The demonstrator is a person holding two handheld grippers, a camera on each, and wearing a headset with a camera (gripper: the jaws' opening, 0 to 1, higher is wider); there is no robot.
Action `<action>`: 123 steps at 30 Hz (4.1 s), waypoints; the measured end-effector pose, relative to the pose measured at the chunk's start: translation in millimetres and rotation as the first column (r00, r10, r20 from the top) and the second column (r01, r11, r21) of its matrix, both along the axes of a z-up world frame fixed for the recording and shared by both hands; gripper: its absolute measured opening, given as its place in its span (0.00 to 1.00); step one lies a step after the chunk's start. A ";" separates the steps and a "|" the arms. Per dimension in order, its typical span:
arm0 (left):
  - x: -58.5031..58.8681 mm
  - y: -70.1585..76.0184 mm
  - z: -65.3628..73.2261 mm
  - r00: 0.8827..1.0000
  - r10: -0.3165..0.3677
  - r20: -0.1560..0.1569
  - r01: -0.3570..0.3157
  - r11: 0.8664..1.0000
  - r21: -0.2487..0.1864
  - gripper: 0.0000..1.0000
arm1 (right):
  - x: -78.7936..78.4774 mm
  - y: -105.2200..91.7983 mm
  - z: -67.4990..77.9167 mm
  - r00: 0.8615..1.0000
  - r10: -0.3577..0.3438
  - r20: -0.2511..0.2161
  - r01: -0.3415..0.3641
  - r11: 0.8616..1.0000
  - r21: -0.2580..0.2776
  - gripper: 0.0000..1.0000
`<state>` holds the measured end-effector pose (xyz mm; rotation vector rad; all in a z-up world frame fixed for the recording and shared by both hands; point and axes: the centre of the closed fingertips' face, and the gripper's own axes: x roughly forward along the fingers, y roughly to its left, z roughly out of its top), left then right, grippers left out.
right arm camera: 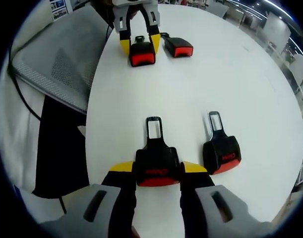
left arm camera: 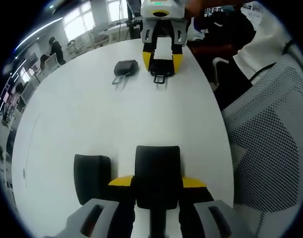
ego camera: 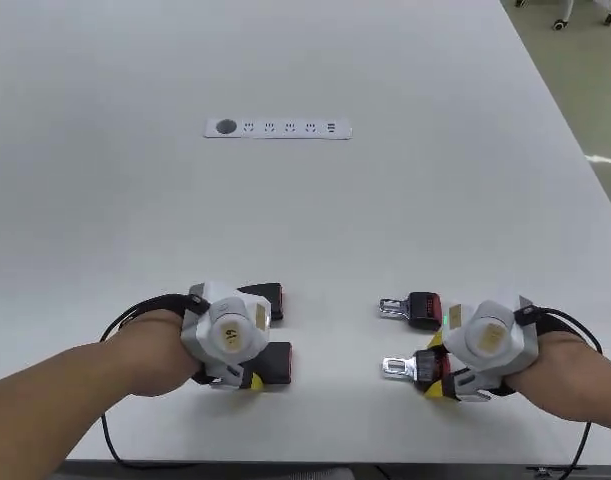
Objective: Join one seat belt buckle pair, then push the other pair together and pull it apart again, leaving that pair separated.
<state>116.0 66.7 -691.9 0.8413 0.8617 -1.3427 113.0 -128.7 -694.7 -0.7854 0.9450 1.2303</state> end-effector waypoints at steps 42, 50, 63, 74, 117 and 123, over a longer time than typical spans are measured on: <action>-0.4 -0.4 -0.9 1.000 0.015 -0.019 -0.015 1.000 -0.018 0.34 | 2.2 124.0 6.3 0.997 0.073 0.034 -0.076 0.992 0.101 0.32; -0.1 0.6 -1.9 1.000 0.006 -0.024 -0.007 1.000 -0.019 0.34 | 4.7 133.1 4.7 0.993 0.107 0.046 -0.112 0.988 0.109 0.32; -2.5 -2.2 1.6 1.000 -0.004 -0.024 0.002 0.998 -0.061 0.33 | 3.0 147.7 4.5 0.990 0.132 0.047 -0.137 0.981 0.135 0.31; -0.1 -0.6 -0.7 1.000 -0.009 -0.023 0.007 0.998 -0.055 0.33 | 1.4 152.8 1.4 0.992 0.126 0.031 -0.129 0.982 0.135 0.31; 9.0 2.0 40.0 0.996 0.086 -0.002 -0.085 0.991 -0.103 0.45 | 10.0 135.8 40.5 0.999 0.016 0.051 -0.024 0.986 0.168 0.40; 26.6 5.1 51.5 0.997 0.071 0.013 -0.069 0.990 -0.126 0.46 | 24.4 127.4 47.5 0.998 0.023 0.059 -0.033 0.983 0.180 0.39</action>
